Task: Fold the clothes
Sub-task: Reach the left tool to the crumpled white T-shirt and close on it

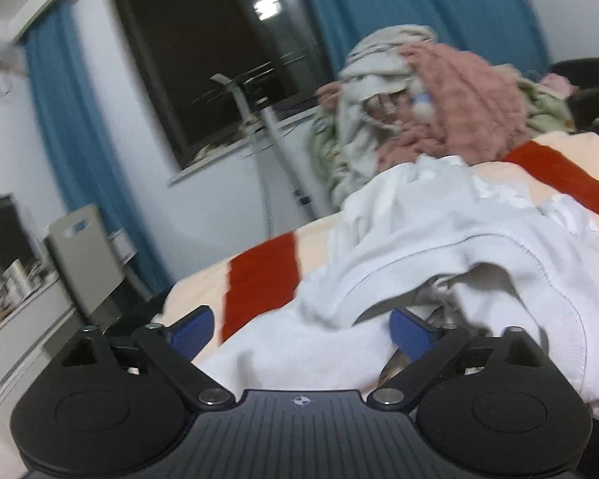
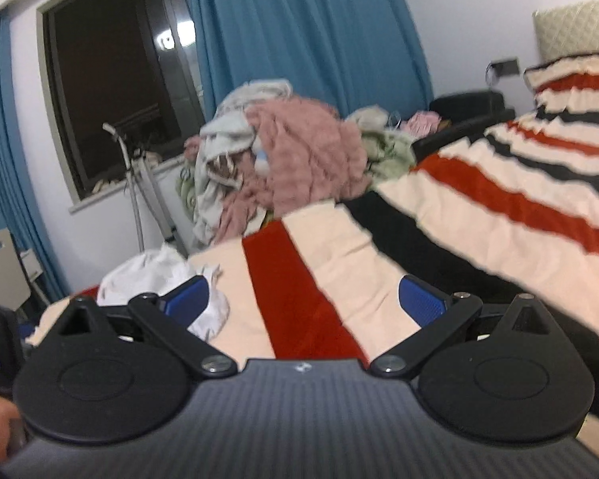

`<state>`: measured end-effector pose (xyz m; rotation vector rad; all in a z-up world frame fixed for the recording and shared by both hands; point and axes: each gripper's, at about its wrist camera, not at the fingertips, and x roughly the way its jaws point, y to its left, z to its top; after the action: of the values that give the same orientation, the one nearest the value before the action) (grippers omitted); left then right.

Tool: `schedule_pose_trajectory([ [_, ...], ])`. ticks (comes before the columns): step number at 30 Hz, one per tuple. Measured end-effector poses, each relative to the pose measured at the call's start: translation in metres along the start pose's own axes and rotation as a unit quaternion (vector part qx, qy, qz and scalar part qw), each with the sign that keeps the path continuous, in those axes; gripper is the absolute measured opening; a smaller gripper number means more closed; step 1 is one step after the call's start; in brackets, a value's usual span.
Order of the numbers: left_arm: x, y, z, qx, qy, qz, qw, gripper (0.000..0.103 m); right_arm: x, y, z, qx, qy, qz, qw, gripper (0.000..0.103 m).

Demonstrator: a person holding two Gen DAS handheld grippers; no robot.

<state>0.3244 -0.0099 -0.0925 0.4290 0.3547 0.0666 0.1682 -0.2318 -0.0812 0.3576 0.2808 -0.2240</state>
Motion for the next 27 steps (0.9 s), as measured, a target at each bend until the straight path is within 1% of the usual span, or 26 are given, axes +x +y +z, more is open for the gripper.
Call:
schedule_pose_trajectory([
  [1, 0.007, -0.002, 0.000, 0.006, -0.003, -0.008, 0.9999, 0.094, 0.010, -0.001, -0.005, 0.001, 0.012, 0.000, 1.000, 0.103],
  [2, 0.016, -0.002, 0.001, 0.008, 0.001, -0.015, 0.9999, 0.088, 0.019, -0.002, -0.010, 0.002, 0.025, -0.001, 1.000, 0.103],
  [3, 0.023, -0.002, 0.002, 0.007, 0.007, -0.026, 0.9996, 0.074, 0.027, -0.004, -0.013, 0.005, 0.039, -0.001, 0.999, 0.103],
  [4, 0.029, -0.001, 0.004, 0.006, 0.012, -0.038, 0.9992, 0.066, 0.034, -0.005, -0.016, 0.010, 0.051, -0.001, 0.999, 0.103],
  [5, 0.036, 0.000, 0.005, 0.003, 0.017, -0.051, 0.9985, 0.048, 0.040, -0.006, -0.018, 0.013, 0.060, 0.000, 0.998, 0.103],
  [6, 0.039, 0.002, 0.007, 0.001, 0.019, -0.059, 0.9981, 0.031, 0.042, -0.007, -0.019, 0.014, 0.059, 0.005, 0.998, 0.103],
  [8, 0.039, 0.008, 0.016, -0.012, 0.020, -0.064, 0.9977, 0.017, 0.043, -0.011, -0.016, 0.012, 0.050, 0.014, 0.999, 0.103],
  [9, 0.038, 0.012, 0.022, -0.022, 0.020, -0.068, 0.9972, 0.007, 0.043, -0.016, -0.014, 0.018, 0.042, 0.010, 0.999, 0.103],
  [10, 0.033, 0.016, 0.030, -0.028, 0.018, -0.077, 0.9964, 0.005, 0.041, -0.021, -0.012, 0.028, 0.034, 0.002, 0.999, 0.103],
  [13, -0.001, 0.027, 0.051, -0.034, -0.015, -0.099, 0.9944, 0.004, 0.036, -0.034, -0.007, 0.054, 0.020, -0.011, 0.998, 0.103],
  [15, -0.031, 0.033, 0.062, -0.039, -0.027, -0.122, 0.9914, 0.003, 0.029, -0.035, -0.006, 0.056, 0.008, -0.005, 0.998, 0.103],
  [18, -0.086, 0.037, 0.071, -0.026, -0.050, -0.162, 0.9852, 0.003, 0.014, -0.031, -0.004, 0.042, -0.015, 0.021, 0.999, 0.103],
  [21, -0.145, 0.041, 0.072, -0.035, -0.071, -0.189, 0.9788, 0.003, -0.002, -0.023, -0.003, 0.021, -0.035, 0.053, 0.998, 0.103],
  [24, -0.210, 0.037, 0.064, -0.048, -0.095, -0.208, 0.9722, 0.003, -0.026, -0.014, -0.005, 0.000, -0.043, 0.093, 0.995, 0.103],
  [27, -0.271, 0.039, 0.045, -0.069, -0.109, -0.229, 0.9648, 0.003, -0.053, -0.004, -0.006, -0.023, -0.038, 0.134, 0.990, 0.103],
])
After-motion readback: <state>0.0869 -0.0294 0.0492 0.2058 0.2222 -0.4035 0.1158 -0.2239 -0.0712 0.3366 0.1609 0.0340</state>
